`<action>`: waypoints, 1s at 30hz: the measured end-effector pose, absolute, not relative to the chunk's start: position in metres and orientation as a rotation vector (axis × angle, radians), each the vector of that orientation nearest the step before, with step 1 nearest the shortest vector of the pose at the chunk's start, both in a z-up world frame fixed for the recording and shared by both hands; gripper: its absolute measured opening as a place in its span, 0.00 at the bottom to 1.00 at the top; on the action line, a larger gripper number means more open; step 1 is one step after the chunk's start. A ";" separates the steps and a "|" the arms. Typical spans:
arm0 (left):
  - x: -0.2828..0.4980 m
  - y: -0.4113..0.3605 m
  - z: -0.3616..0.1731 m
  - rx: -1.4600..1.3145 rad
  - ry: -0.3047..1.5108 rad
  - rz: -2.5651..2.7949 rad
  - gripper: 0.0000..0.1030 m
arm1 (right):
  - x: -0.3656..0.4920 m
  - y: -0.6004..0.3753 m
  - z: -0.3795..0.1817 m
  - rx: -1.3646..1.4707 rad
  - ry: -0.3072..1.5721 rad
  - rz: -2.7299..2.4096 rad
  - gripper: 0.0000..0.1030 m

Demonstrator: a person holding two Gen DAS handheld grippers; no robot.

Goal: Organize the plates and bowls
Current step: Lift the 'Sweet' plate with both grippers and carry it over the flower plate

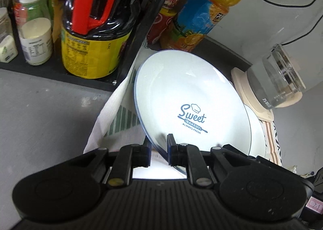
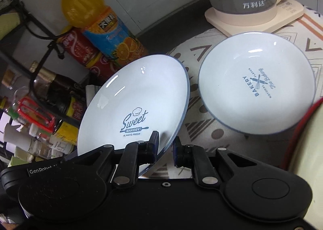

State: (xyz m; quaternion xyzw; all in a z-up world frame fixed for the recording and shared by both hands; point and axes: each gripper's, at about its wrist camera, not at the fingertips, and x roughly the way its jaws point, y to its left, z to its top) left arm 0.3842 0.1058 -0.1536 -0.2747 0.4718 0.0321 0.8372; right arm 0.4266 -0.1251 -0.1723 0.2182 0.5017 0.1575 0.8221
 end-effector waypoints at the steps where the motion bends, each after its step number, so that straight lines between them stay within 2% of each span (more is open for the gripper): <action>1: 0.379 0.106 -0.152 -0.579 0.995 0.067 0.13 | 0.422 -0.126 -0.169 0.460 1.060 0.338 0.13; 30: 0.255 0.101 -0.149 -0.591 0.988 0.073 0.14 | 0.305 -0.135 -0.146 0.372 1.029 0.377 0.13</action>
